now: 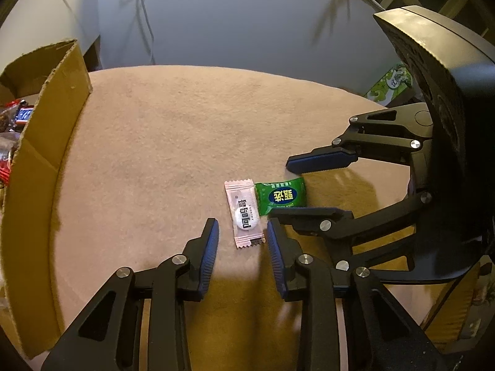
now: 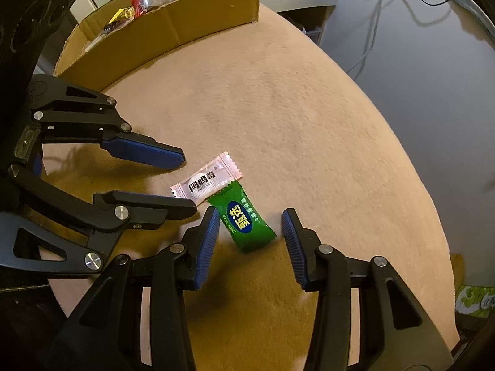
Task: Organize snacks
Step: 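Grasp the pink-white candy with the left tool while the right grasps the green candy, then carry the pink-white and green candies over the box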
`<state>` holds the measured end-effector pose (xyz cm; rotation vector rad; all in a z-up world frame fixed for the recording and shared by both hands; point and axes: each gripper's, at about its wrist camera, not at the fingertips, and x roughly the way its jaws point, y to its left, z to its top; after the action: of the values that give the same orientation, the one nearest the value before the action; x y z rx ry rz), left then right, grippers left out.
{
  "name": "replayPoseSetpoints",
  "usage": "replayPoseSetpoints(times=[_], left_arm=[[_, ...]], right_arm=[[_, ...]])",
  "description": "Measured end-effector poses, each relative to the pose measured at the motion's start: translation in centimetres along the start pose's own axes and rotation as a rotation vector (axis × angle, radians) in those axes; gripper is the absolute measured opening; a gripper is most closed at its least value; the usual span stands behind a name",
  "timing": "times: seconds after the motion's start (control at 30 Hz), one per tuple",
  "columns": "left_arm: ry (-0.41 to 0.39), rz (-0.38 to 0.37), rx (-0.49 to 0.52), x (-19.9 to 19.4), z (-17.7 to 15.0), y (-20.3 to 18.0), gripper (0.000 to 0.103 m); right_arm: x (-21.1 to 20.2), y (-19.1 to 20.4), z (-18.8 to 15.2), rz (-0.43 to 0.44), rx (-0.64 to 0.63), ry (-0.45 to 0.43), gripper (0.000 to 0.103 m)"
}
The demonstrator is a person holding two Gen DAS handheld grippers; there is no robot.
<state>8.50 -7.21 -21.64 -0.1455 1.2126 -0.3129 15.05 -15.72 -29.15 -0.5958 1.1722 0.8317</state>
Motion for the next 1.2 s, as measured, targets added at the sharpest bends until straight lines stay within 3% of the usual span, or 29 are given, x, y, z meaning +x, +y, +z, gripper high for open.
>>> replayPoseSetpoints(times=[0.17,0.33,0.5,0.6,0.67,1.2], left_arm=[[0.001,0.008,0.006,0.5,0.2,-0.9,0.028],[0.005,0.009,0.021,0.6,0.2,-1.4,0.028],[0.013,0.037,0.045,1.0,0.5,-2.0,0.028],[0.001,0.097,0.086,1.3,0.6,-2.7,0.018],[-0.007,0.114,0.100,1.0,0.8,-2.7,0.018],[-0.039,0.101,0.061,-1.4,0.6,-0.2,0.017]], right_arm=[[-0.2,-0.2,-0.4,0.000,0.007,-0.008,0.042],[-0.2,-1.0,-0.7,-0.008,0.048,-0.016,0.025],[-0.6,-2.0,-1.1,-0.006,0.080,-0.019,0.024],[-0.6,-2.3,-1.0,-0.003,0.104,-0.021,0.024],[-0.8,-2.5,-1.2,-0.003,0.121,-0.023,0.024],[-2.0,-2.2,-0.8,-0.020,0.253,-0.066,0.023]])
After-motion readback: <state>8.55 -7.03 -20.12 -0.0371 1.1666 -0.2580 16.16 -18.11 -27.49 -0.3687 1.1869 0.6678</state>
